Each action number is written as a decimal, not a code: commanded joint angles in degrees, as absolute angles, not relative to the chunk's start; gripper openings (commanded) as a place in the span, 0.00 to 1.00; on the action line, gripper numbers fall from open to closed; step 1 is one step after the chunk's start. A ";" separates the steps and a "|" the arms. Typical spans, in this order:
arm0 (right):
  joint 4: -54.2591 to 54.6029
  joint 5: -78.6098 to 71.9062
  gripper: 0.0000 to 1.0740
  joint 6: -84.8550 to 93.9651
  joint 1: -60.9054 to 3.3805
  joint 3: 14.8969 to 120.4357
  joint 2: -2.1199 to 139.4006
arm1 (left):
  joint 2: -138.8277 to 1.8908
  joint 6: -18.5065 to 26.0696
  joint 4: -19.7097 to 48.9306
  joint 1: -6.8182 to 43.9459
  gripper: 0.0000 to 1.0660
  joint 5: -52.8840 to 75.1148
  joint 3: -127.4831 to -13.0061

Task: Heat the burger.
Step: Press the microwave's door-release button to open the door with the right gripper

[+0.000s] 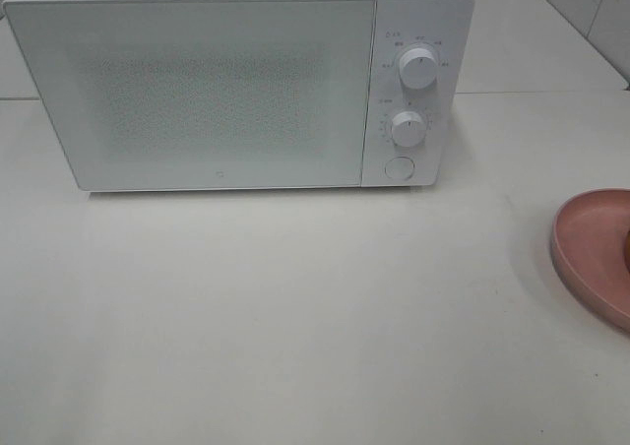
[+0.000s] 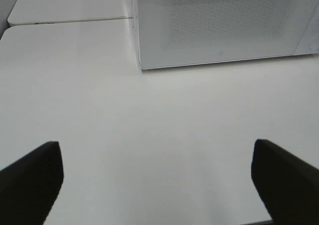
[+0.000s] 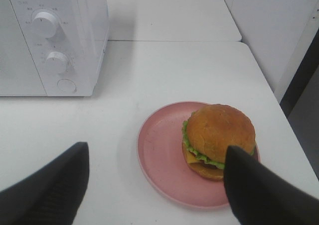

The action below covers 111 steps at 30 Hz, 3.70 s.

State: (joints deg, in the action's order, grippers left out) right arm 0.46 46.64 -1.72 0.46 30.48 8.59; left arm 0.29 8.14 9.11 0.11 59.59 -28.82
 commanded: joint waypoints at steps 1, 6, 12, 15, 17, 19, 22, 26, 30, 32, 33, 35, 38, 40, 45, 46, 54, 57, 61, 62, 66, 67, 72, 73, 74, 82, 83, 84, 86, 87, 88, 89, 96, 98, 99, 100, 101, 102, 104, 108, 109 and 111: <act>0.00 42.17 0.68 -2.12 0.46 30.88 10.94 | 1.89 8.08 9.40 0.06 0.88 59.47 -28.71; 0.00 35.12 0.68 -2.12 0.46 28.59 14.61 | 1.89 8.08 9.40 0.06 0.88 59.47 -28.71; 0.00 25.38 0.68 -2.12 0.46 23.84 18.74 | 1.89 8.08 9.40 0.06 0.88 59.47 -28.71; 0.00 21.94 0.68 -2.12 0.46 22.29 20.51 | 1.89 8.08 9.40 0.06 0.88 59.47 -28.71; 0.00 20.57 0.68 -2.12 0.46 21.83 21.20 | 1.89 8.08 9.40 0.06 0.88 59.47 -28.71; 0.00 17.76 0.68 -2.12 0.46 20.97 22.63 | 1.89 8.08 9.40 0.06 0.88 59.47 -28.71; 0.00 14.44 0.68 -2.12 0.46 20.17 25.10 | 1.89 8.08 9.40 0.06 0.88 59.47 -28.71; 0.34 9.00 0.68 -2.12 0.46 18.62 29.28 | 1.89 8.08 9.40 0.06 0.88 59.47 -28.71; 0.46 5.56 0.68 -2.12 0.46 18.51 31.74 | 1.89 8.08 9.40 0.06 0.88 59.47 -28.71; 0.40 1.49 0.68 -2.12 0.46 18.51 33.80 | 1.89 8.08 9.40 0.06 0.88 59.47 -28.71; 0.40 1.49 0.68 -2.12 0.46 18.51 33.80 | 1.89 8.08 9.40 0.06 0.88 59.47 -28.71; 0.00 -2.75 0.68 -2.12 0.46 18.51 35.81 | 1.89 8.08 9.40 0.06 0.88 59.47 -28.71; -1.72 -6.93 0.68 -2.69 0.46 18.51 38.56 | 1.89 8.08 9.40 0.06 0.88 59.47 -28.71; -3.78 -9.57 0.68 -3.67 0.46 18.51 40.62 | 1.89 8.08 9.40 0.06 0.88 59.47 -28.71; -7.73 -16.10 0.68 -6.30 0.46 18.51 46.12 | 1.89 8.08 9.40 0.06 0.88 59.47 -28.71; -7.73 -17.25 0.68 -6.59 0.46 18.51 47.21 | 1.89 8.08 9.40 0.06 0.88 59.47 -28.71; -7.73 -27.10 0.68 -4.98 0.46 18.51 55.29 | 1.89 8.08 9.40 0.06 0.88 59.47 -28.71; -7.73 -31.40 0.68 -4.18 0.46 18.51 58.21 | 1.89 8.08 9.40 0.06 0.88 59.47 -28.71; -7.22 -39.76 0.68 -2.92 0.46 17.19 63.08 | 1.89 8.08 9.40 0.06 0.88 59.47 -28.71; -7.22 -39.76 0.68 -2.92 0.46 17.19 63.08 | 1.89 8.08 9.40 0.06 0.88 59.47 -28.71; -5.90 -43.66 0.68 -2.81 0.34 15.99 66.12 | 1.89 8.08 9.40 0.06 0.88 59.47 -28.71; -4.24 -45.38 0.68 -2.12 -0.97 15.47 67.44 | 1.89 8.08 9.40 0.06 0.88 59.47 -28.71; 1.83 -49.10 0.68 3.21 -6.13 14.38 70.93 | 1.89 8.08 9.40 0.06 0.88 59.47 -28.71; 1.83 -49.10 0.68 3.21 -6.13 14.38 70.93 | 1.89 8.08 9.40 0.06 0.88 59.47 -28.71; 6.07 -51.39 0.68 5.61 -9.11 13.87 72.59 | 1.89 8.08 9.40 0.06 0.88 59.47 -28.71; 21.60 -58.61 0.68 15.24 -21.60 13.81 78.84 | 1.89 8.08 9.40 0.06 0.88 59.47 -28.71; 25.84 -60.16 0.68 16.44 -24.64 13.81 80.10 | 1.89 8.08 9.40 0.06 0.88 59.47 -28.71; 25.84 -60.16 0.68 16.44 -24.64 13.81 80.10 | 1.89 8.08 9.40 0.06 0.88 59.47 -28.71; 31.51 -62.80 0.68 17.76 -28.71 13.81 82.16 | 1.89 8.08 9.40 0.06 0.88 59.47 -28.71; 31.51 -62.80 0.68 17.76 -28.71 13.81 82.16 | 1.89 8.08 9.40 0.06 0.88 59.47 -28.71; 34.49 -64.69 0.68 18.11 -31.17 13.81 83.48 | 1.89 8.08 9.40 0.06 0.88 59.47 -28.71; 35.81 -65.32 0.68 18.11 -32.49 13.81 84.00 | 1.89 8.08 9.40 0.06 0.88 59.47 -28.71; 43.49 -69.33 0.68 18.28 -39.71 14.55 88.12 | 1.89 8.08 9.40 0.06 0.88 59.47 -28.71; 45.72 -69.67 0.68 19.08 -41.60 15.24 89.44 | 1.89 8.08 9.40 0.06 0.88 59.47 -28.71; 48.13 -70.30 0.68 19.42 -43.49 16.16 90.64 | 1.89 8.08 9.40 0.06 0.88 59.47 -28.71; 49.16 -70.70 0.68 19.54 -44.40 16.67 91.39 | 1.89 8.08 9.40 0.06 0.88 59.47 -28.71; 49.16 -70.70 0.68 19.54 -44.40 16.67 91.39 | 1.89 8.08 9.40 0.06 0.88 59.47 -28.71; 50.94 -70.76 0.68 19.54 -45.78 17.70 92.59 | 1.89 8.08 9.40 0.06 0.88 59.47 -28.71; 51.62 -70.76 0.68 19.54 -46.47 18.33 93.16 | 1.89 8.08 9.40 0.06 0.88 59.47 -28.71; 52.94 -70.47 0.68 19.54 -49.39 20.91 95.57 | 1.89 8.08 9.40 0.06 0.88 59.47 -28.71; 52.94 -70.47 0.68 19.54 -49.39 20.91 95.57 | 1.89 8.08 9.40 0.06 0.88 59.47 -28.71; 53.06 -70.07 0.68 19.54 -50.19 22.23 97.23 | 1.89 8.08 9.40 0.06 0.88 59.47 -28.71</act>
State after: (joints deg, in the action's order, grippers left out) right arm 52.71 -69.04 18.74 -49.50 20.86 96.14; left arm 0.29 8.14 9.11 0.11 59.59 -28.82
